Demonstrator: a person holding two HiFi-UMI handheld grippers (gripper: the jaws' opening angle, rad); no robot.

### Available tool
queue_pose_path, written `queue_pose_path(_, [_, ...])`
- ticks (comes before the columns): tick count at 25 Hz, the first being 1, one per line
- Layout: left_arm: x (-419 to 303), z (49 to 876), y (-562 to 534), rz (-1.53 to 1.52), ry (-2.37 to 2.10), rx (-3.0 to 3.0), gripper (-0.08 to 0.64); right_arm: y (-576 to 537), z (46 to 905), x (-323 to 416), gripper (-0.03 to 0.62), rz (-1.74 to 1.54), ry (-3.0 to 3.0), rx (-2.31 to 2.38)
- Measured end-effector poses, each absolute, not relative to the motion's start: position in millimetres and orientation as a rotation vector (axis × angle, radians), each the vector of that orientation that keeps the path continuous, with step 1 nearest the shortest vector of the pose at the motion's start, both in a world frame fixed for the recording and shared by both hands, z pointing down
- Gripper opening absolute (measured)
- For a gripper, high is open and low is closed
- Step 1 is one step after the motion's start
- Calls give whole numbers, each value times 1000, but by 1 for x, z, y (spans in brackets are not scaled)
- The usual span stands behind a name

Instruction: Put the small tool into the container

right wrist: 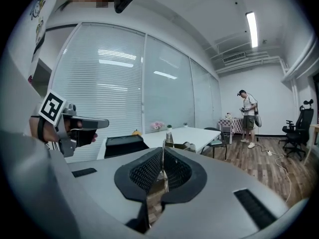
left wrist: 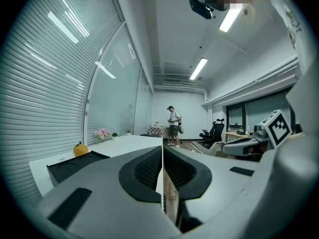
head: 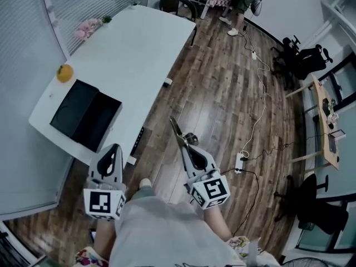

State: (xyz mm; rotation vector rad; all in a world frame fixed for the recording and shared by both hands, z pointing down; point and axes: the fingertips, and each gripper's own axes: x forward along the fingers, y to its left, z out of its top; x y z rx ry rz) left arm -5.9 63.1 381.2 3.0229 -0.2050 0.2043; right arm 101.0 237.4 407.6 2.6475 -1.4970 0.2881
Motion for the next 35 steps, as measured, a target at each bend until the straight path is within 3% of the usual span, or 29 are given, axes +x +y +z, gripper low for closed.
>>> queue_pose_path(17, [-24, 410, -9, 248, -500, 2924, 12, 132, 421, 120, 6, 313, -1752, 2418])
queue_pose_path(35, [-21, 391, -100, 237, -1300, 2624, 12, -69, 415, 172, 6, 289, -2344, 1770])
